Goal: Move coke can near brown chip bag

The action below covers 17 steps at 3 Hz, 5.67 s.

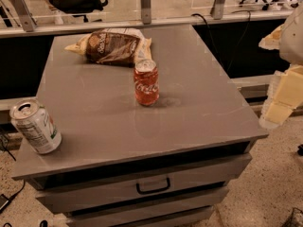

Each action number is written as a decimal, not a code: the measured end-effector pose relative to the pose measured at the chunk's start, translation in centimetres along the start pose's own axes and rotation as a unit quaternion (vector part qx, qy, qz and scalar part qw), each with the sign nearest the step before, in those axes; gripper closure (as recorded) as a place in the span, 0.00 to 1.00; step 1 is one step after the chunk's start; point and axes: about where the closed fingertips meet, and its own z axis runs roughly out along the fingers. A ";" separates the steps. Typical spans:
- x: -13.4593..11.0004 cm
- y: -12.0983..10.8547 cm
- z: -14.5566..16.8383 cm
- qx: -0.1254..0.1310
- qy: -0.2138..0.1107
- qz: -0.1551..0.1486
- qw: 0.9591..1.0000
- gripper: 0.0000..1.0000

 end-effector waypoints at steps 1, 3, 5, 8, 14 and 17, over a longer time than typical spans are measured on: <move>-0.2 -0.1 -0.2 0.005 -0.003 0.000 1.000 0.00; -6.4 -3.4 -0.8 0.005 -0.155 -0.054 0.986 0.00; -16.5 -6.9 0.9 0.008 -0.270 -0.098 0.958 0.00; -18.1 -8.2 7.2 -0.025 -0.318 -0.102 0.942 0.00; -20.2 -5.1 16.6 -0.140 -0.414 -0.101 0.894 0.55; -22.1 -6.5 16.4 -0.147 -0.444 -0.094 0.879 0.24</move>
Offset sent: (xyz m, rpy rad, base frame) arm 0.0374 0.0414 0.0321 0.3000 -0.1147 0.1891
